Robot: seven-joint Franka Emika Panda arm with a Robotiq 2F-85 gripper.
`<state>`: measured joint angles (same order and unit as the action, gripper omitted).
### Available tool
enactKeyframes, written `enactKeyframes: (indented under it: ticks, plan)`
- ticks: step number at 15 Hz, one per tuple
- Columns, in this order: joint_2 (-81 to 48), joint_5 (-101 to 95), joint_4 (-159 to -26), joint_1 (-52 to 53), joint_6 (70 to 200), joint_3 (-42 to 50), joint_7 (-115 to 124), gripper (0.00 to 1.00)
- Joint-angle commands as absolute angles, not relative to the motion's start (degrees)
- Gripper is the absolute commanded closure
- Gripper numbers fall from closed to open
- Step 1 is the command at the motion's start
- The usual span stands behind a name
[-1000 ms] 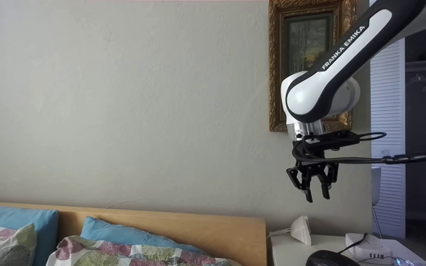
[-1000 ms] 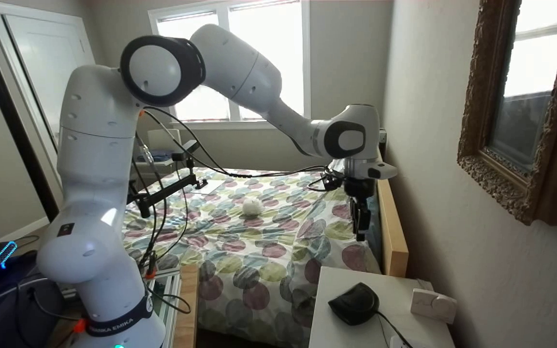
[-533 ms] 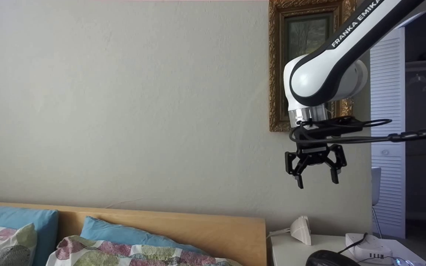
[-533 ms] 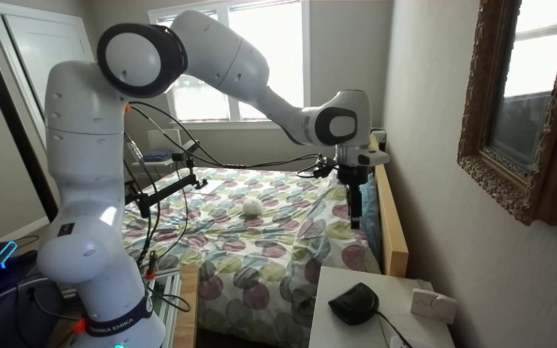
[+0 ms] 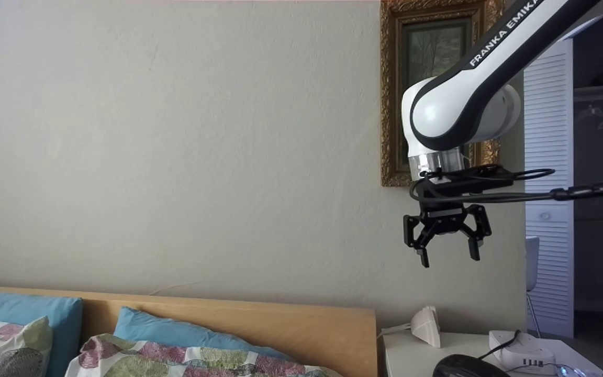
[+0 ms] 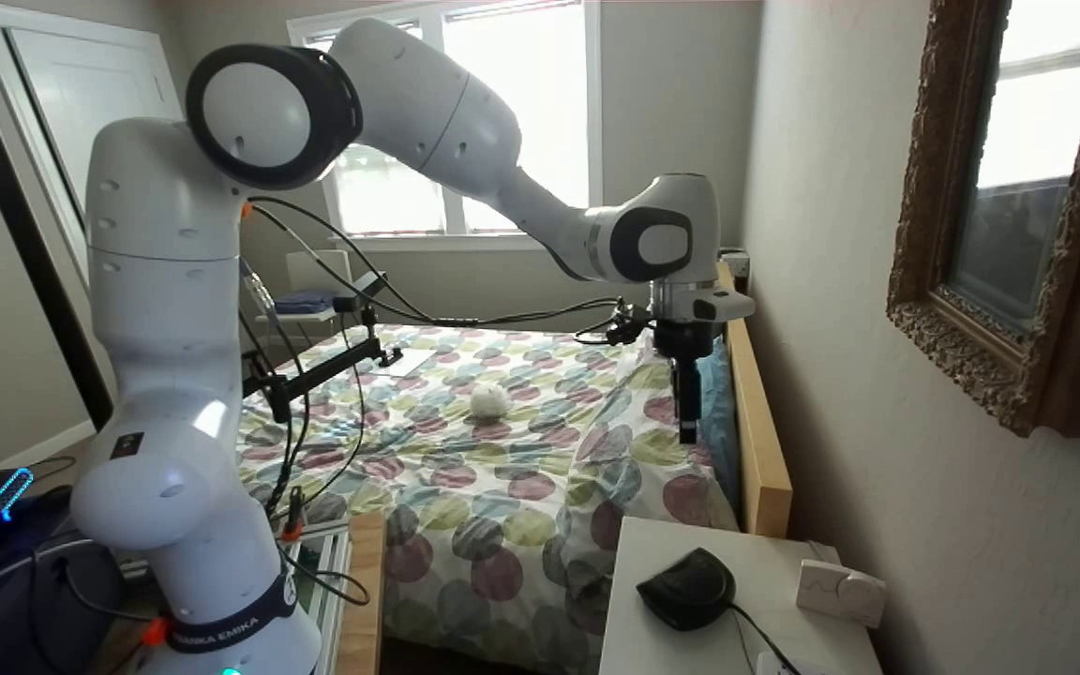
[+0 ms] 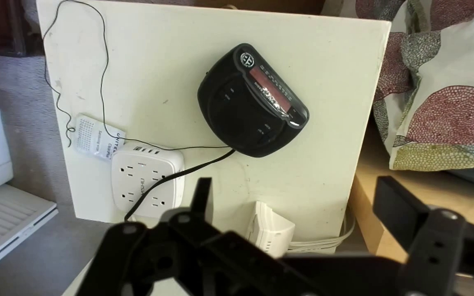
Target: Press the button on the black object
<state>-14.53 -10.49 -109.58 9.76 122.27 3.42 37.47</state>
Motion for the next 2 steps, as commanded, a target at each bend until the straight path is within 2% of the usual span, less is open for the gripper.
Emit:
enactKeyframes:
  ticks: [1,2]
  plan:
    - [-14.5,-10.8,-109.5,8.9,122.1,2.4,37.6,0.0]
    - [-14.5,-10.8,-109.5,8.9,122.1,2.4,37.6,0.0]
